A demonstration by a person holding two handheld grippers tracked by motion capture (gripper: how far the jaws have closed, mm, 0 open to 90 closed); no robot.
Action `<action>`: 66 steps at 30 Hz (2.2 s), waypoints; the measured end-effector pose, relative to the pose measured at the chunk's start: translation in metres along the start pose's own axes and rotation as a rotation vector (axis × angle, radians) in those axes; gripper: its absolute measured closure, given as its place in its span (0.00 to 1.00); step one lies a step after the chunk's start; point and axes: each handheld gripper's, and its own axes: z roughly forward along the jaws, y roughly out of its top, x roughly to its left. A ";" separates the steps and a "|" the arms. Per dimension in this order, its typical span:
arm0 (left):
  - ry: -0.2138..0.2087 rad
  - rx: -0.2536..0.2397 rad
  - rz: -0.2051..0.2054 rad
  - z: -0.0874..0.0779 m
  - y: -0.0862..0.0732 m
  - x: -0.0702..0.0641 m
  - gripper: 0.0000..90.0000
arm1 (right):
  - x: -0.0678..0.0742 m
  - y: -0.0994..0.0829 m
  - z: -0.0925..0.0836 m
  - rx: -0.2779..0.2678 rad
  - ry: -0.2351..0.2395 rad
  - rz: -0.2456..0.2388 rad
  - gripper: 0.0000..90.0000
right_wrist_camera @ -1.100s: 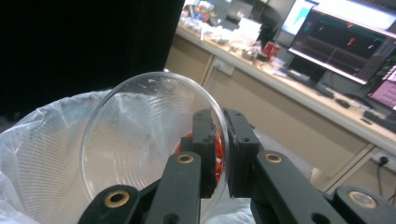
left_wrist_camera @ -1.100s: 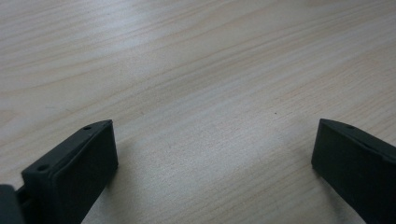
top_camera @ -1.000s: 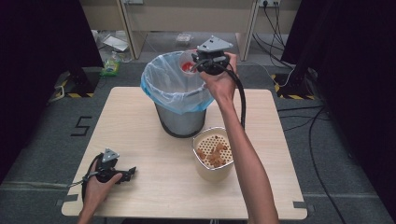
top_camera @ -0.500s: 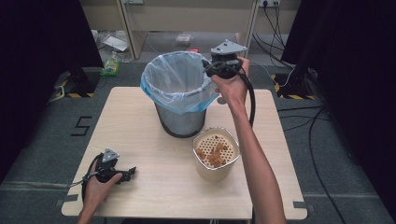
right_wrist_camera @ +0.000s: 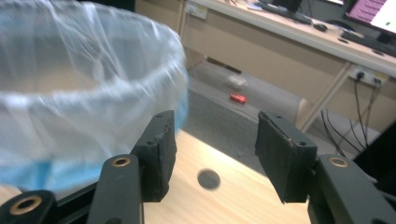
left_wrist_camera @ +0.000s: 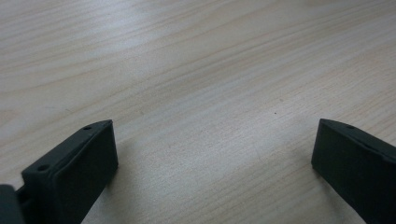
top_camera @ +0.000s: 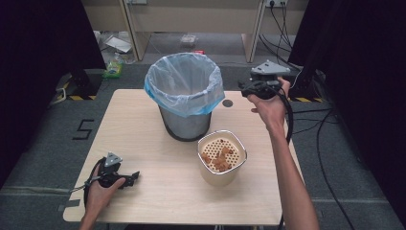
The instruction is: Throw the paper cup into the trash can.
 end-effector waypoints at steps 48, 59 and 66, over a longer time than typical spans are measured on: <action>0.000 0.000 0.001 0.000 0.000 0.000 0.00 | 0.014 -0.218 -0.038 0.219 0.002 0.133 0.38; 0.000 0.001 0.002 0.000 0.000 0.000 0.00 | 0.027 -0.243 -0.031 0.311 0.035 0.147 0.34; 0.000 0.001 0.002 0.000 0.000 0.000 0.00 | 0.033 -0.259 -0.023 0.400 0.042 0.137 0.33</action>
